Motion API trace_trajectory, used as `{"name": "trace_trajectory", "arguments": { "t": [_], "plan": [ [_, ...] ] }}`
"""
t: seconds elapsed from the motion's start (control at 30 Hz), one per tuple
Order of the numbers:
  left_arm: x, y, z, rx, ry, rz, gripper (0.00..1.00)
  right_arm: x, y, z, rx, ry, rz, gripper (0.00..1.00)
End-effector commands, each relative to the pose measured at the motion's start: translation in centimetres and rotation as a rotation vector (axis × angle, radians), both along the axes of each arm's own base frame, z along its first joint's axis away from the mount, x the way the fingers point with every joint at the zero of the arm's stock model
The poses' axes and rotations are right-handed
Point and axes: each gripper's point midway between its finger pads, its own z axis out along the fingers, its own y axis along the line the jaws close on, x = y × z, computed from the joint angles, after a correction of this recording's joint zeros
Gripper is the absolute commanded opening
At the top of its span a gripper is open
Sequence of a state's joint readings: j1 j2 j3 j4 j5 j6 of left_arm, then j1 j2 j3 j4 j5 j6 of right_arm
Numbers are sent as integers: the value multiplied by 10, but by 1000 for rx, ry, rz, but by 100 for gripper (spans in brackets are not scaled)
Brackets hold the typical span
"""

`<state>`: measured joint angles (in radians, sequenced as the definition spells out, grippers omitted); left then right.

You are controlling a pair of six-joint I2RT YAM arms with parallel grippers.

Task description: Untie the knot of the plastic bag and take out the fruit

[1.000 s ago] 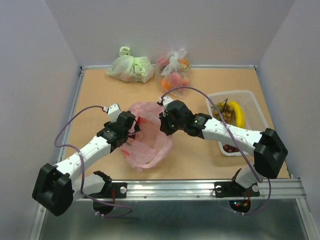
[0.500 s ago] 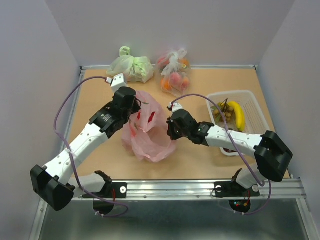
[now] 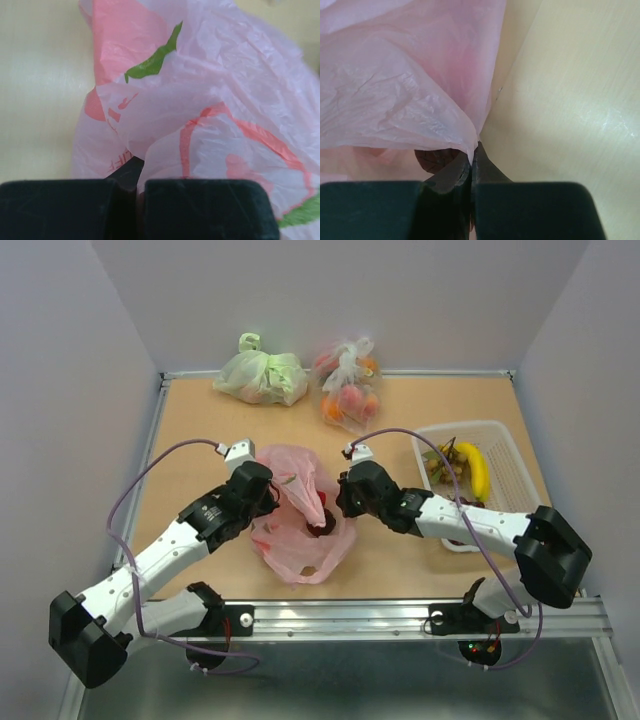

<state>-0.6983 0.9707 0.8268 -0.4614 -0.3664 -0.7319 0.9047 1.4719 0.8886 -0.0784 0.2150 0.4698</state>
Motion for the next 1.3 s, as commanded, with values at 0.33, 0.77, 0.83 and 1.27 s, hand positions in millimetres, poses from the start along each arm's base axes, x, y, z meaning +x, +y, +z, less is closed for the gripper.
{"name": "trace_trajectory", "arguments": {
  "t": [0.33,0.77,0.83,1.27],
  "plan": [
    [-30,-16,-64,-117,144,-61,0,-2,8,110,71,-197,85,74],
    [-15,-38,-21,-204,72,-101,0,-75,43,80,15,-56,370,65],
    [-13,-42,-13,-217,62,-109,0,-71,37,60,-31,-42,337,63],
    [-16,-45,-7,-222,66,-135,0,-18,20,10,-252,-163,137,71]
  ]
}}
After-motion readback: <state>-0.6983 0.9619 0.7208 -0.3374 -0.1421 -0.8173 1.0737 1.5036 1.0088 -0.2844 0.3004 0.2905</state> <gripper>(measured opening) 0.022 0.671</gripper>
